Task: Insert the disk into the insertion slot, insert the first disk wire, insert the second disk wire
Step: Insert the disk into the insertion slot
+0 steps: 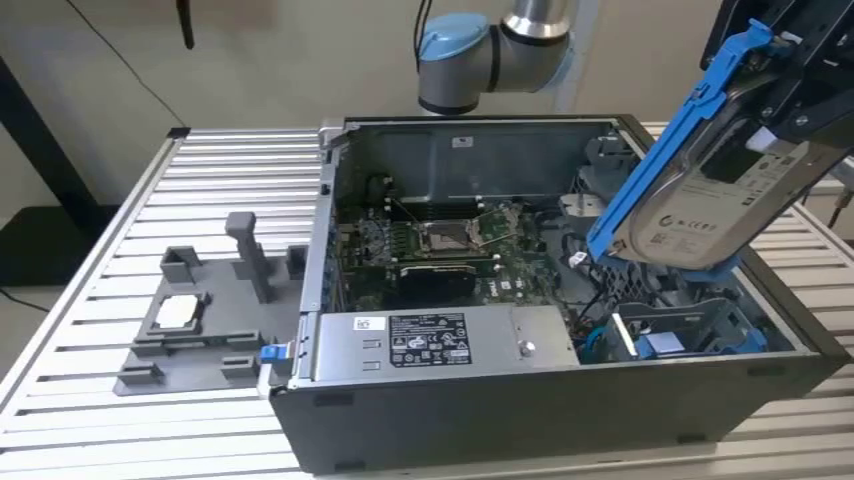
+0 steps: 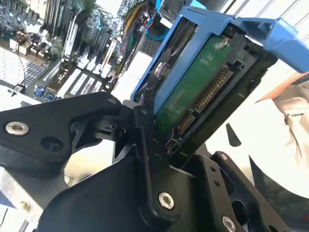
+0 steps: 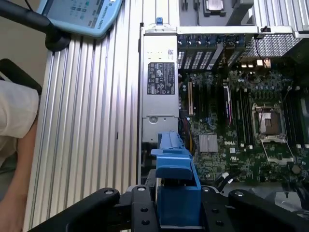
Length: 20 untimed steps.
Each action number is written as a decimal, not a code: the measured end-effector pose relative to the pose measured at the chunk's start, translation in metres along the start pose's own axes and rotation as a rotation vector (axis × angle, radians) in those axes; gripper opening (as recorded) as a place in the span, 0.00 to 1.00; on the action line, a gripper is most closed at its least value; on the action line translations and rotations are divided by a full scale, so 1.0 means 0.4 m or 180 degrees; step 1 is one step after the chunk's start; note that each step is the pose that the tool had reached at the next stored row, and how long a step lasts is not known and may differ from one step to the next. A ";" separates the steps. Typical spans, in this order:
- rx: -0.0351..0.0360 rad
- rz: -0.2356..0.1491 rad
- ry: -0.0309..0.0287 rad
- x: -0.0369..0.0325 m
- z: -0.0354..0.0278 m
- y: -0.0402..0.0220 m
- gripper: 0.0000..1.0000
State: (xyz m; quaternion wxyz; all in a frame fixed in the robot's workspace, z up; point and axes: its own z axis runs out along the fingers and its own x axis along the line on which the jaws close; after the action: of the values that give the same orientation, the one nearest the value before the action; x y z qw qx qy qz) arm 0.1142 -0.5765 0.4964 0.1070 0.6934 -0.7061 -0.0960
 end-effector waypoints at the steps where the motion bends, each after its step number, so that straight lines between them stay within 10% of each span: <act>1: -0.0003 0.0000 -0.0001 0.000 0.000 0.000 0.33; 4: 0.0010 -0.0003 0.0000 0.000 0.002 -0.001 0.33; 11: 0.0308 -0.0035 0.0006 0.000 0.008 -0.003 0.33; 20: 0.0548 -0.0032 0.0005 0.002 0.021 -0.006 0.33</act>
State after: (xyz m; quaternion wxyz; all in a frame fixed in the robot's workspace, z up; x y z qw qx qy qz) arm 0.1140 -0.5777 0.4877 0.0470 0.7037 -0.7081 -0.0349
